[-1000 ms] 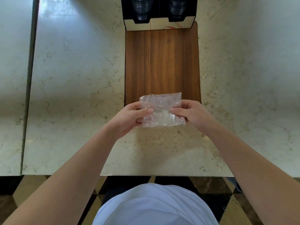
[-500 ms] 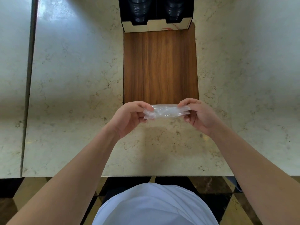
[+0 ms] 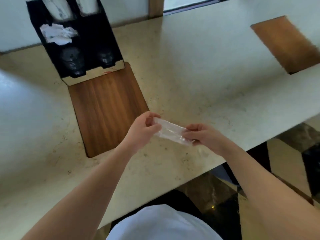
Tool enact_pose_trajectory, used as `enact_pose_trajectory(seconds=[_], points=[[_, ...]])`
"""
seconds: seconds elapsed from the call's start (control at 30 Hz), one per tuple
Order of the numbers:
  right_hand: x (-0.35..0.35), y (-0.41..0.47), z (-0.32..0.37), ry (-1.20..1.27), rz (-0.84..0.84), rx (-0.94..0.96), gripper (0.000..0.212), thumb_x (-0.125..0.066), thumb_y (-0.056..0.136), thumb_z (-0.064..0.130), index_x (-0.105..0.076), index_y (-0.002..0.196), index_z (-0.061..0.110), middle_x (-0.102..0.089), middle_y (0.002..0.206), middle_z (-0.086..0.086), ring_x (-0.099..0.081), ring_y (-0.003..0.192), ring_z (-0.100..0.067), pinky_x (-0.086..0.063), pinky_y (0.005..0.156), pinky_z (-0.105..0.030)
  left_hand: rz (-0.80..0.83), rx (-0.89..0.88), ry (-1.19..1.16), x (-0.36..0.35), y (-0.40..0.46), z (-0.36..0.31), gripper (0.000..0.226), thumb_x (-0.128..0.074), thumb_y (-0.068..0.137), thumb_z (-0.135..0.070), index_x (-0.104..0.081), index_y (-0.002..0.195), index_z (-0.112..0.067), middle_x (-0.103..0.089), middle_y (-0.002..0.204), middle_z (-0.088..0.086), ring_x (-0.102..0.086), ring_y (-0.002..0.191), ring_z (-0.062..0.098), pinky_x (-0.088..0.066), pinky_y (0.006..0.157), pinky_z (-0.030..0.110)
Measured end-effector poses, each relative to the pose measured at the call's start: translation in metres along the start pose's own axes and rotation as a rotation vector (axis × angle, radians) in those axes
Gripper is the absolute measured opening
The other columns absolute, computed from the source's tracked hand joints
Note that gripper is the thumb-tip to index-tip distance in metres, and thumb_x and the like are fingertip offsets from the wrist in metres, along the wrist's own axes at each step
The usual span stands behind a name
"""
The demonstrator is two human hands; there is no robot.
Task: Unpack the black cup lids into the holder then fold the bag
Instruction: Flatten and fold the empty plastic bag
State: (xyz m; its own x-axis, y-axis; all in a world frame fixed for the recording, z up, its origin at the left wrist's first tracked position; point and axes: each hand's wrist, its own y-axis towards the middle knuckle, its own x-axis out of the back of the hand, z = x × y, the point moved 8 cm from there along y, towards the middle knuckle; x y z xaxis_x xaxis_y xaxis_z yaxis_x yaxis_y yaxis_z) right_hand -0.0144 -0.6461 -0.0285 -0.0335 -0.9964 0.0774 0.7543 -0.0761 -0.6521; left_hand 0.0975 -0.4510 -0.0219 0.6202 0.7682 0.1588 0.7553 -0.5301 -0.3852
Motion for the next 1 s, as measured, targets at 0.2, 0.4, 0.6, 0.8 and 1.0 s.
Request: enact_pose_trajectory(seconds=[0.2, 0.4, 0.6, 0.8, 1.0], points=[[0.07, -0.102, -0.063, 0.125, -0.356, -0.111, 0.027, -0.079, 0.089, 0.028, -0.072, 0.11, 0.013, -0.077, 0.1, -0.003, -0.072, 0.068, -0.01, -0.054, 0.057, -0.021, 0.34, -0.148, 0.112, -0.152, 0.023, -0.045, 0.035, -0.067, 0.094, -0.005, -0.066, 0.098, -0.04, -0.062, 0.078, -0.004, -0.058, 0.065, 0.01, -0.047, 0.06, 0.022], [0.126, -0.18, -0.152, 0.402, -0.577, -0.124, 0.016, -0.066, 0.099, 0.017, -0.072, 0.113, 0.01, -0.072, 0.077, 0.001, -0.063, 0.05, -0.002, -0.042, 0.046, -0.016, 0.521, -0.169, 0.232, -0.291, 0.018, -0.059, 0.04, -0.058, 0.092, 0.017, -0.062, 0.094, -0.023, -0.06, 0.076, 0.01, -0.058, 0.064, 0.023, -0.044, 0.052, 0.019], [0.193, -0.212, -0.281, 0.805, -0.814, -0.225, 0.012, -0.066, 0.094, 0.02, -0.073, 0.103, 0.015, -0.072, 0.087, -0.007, -0.07, 0.069, -0.009, -0.045, 0.055, -0.024, 0.512, -0.379, 0.673, -0.421, 0.031, -0.062, 0.036, -0.054, 0.104, -0.042, -0.063, 0.135, -0.027, -0.069, 0.128, 0.002, -0.061, 0.121, 0.023, -0.047, 0.094, 0.03], [0.241, -0.196, -0.406, 1.052, -0.99, -0.489, 0.027, -0.052, 0.092, 0.005, -0.06, 0.117, 0.016, -0.072, 0.098, -0.01, -0.075, 0.078, -0.018, -0.043, 0.047, -0.024, 0.51, -0.737, 1.375, -0.53, 0.102, -0.049, 0.063, -0.033, 0.109, -0.046, -0.008, 0.166, -0.031, -0.003, 0.176, 0.01, 0.004, 0.162, 0.031, -0.004, 0.128, 0.048], [0.262, -0.145, -0.47, 1.119, -1.029, -0.703, 0.025, -0.05, 0.101, 0.006, -0.064, 0.121, 0.007, -0.074, 0.095, -0.015, -0.077, 0.075, -0.023, -0.043, 0.04, -0.022, 0.43, -0.947, 1.444, -0.581, 0.159, -0.058, 0.071, -0.036, 0.106, -0.045, -0.003, 0.167, -0.027, -0.005, 0.176, 0.01, 0.0, 0.161, 0.032, -0.001, 0.129, 0.053]])
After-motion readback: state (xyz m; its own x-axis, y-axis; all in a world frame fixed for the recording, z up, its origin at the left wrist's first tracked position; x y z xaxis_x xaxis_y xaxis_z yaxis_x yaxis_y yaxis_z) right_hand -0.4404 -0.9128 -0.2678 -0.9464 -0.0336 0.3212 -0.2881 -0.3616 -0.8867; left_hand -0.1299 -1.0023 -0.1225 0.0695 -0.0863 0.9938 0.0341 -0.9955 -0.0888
